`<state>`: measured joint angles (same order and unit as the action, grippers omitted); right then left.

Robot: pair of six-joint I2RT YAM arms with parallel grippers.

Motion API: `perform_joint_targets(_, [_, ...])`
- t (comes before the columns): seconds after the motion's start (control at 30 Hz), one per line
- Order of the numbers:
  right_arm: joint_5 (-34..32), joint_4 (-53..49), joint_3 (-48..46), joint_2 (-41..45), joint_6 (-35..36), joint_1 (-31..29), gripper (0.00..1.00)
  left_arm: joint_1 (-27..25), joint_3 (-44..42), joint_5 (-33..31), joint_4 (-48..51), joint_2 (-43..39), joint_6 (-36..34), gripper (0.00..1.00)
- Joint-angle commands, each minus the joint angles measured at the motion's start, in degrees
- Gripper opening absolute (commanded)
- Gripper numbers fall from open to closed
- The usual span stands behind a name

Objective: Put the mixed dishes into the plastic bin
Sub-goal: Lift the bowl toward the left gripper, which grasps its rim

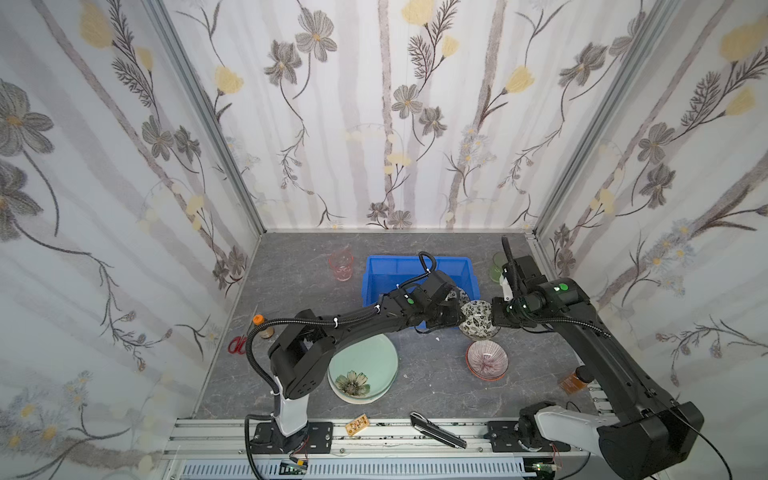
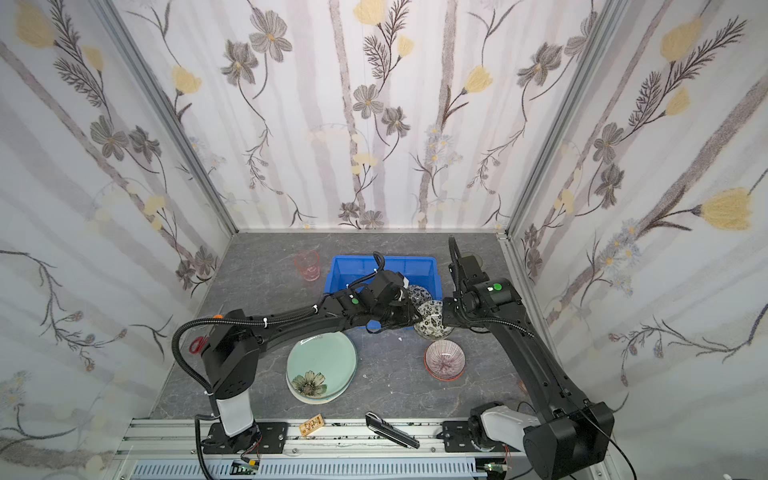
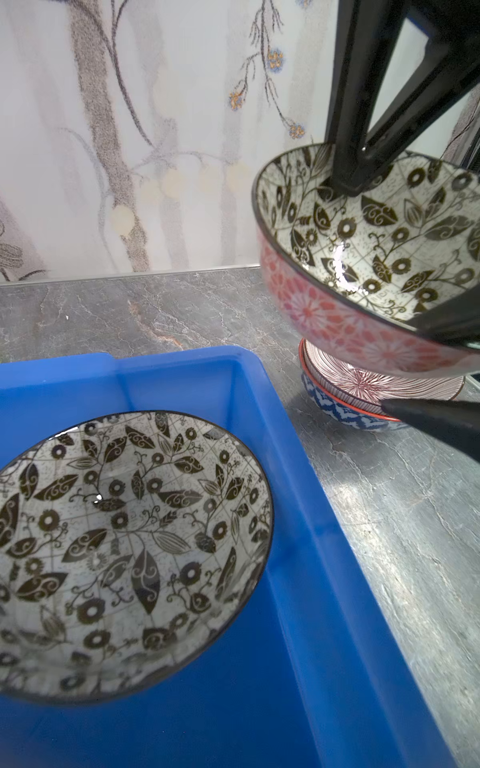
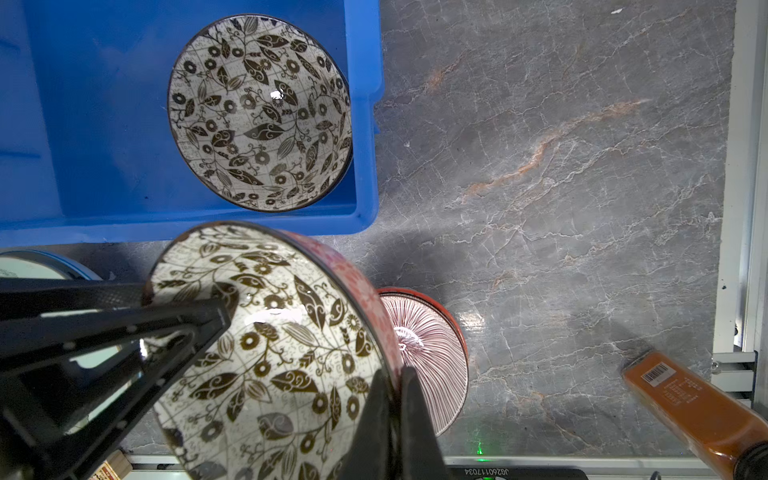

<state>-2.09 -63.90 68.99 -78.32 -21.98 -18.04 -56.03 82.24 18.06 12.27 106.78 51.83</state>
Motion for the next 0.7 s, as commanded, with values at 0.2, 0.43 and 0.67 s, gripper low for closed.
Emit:
perform_joint_targets(0.2, [1.2,4.6,-0.8,0.5,0.3,-0.1,0.0,0.0,0.4,-0.8,-0.3,0.1,-0.2,0.0])
perform_joint_targets(0.43, [2.5,8.5,-3.2,2.8,0.5,-0.1,0.07,0.1,0.4,-2.7,0.9,-1.1,-1.4,0.0])
perform_joint_targets(0.67, [4.2,15.7,-6.8,8.6,1.0,0.4,0.5,1.4,1.0,-5.0,2.9,-2.9,-3.4,0.0])
